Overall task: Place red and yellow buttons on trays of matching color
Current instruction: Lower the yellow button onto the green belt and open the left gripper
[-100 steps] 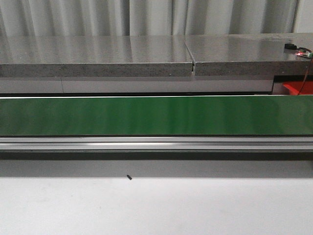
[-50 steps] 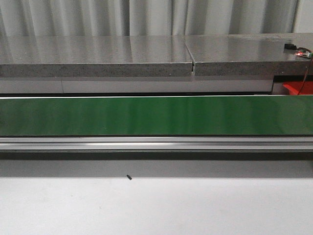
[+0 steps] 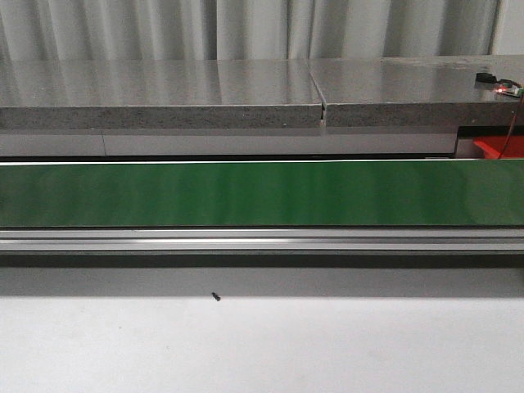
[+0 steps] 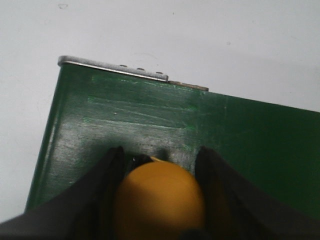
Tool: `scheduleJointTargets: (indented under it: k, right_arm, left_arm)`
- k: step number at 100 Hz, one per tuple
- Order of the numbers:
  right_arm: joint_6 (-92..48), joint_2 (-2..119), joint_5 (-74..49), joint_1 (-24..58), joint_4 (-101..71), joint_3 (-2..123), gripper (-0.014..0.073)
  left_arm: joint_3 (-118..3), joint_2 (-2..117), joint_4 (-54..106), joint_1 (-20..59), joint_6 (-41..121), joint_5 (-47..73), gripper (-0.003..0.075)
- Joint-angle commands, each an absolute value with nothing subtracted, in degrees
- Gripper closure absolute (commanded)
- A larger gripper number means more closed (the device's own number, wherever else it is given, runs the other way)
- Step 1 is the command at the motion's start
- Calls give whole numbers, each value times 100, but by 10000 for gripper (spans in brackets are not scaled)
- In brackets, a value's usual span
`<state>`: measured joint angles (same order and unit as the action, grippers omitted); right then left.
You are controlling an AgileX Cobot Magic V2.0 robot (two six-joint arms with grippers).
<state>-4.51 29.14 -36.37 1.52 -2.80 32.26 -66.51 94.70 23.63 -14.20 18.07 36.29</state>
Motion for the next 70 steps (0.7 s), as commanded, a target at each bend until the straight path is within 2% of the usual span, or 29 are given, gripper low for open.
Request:
scheduleJointTargets:
  k: [1,18,25,35,47,52,59,70]
  right_arm:
    - [-472,2926,-3275,104,-237,3372,662]
    - [-472,2926,-3275,104,-237,3372,662]
    - [-472,2926,-3275,104,-237,3372,662]
    - [-472,2926,-3275,104,-237,3372,662]
    - [-472,2926,-3275,104,-237,3372,662]
    - [-472,2926,-3275,104,-237,3372,662]
    - [-472,2926,-3275,104,-237,3372,662]
    - [-472,2926,-3275,104,-237,3372,662]
  left_arm:
    - [-6666,9251,2477,-1387,1805,3273,584]
    - [-6545,9251,2477,-1387,1805,3200,581]
    - [-6545,9251,2477,-1372,1805,3200,556]
    - [-6545,9251,2477,-1333,1805,3200,437]
    - [-6545,9251,2501,-1226,1805,3140,230]
    - [-6545,9239,2501,-1145,1805,3056,169]
    - [-6545,9229,2501,-1023,1819,2932,121]
    - [-6580,9166,2501,-841,1819,2773,113]
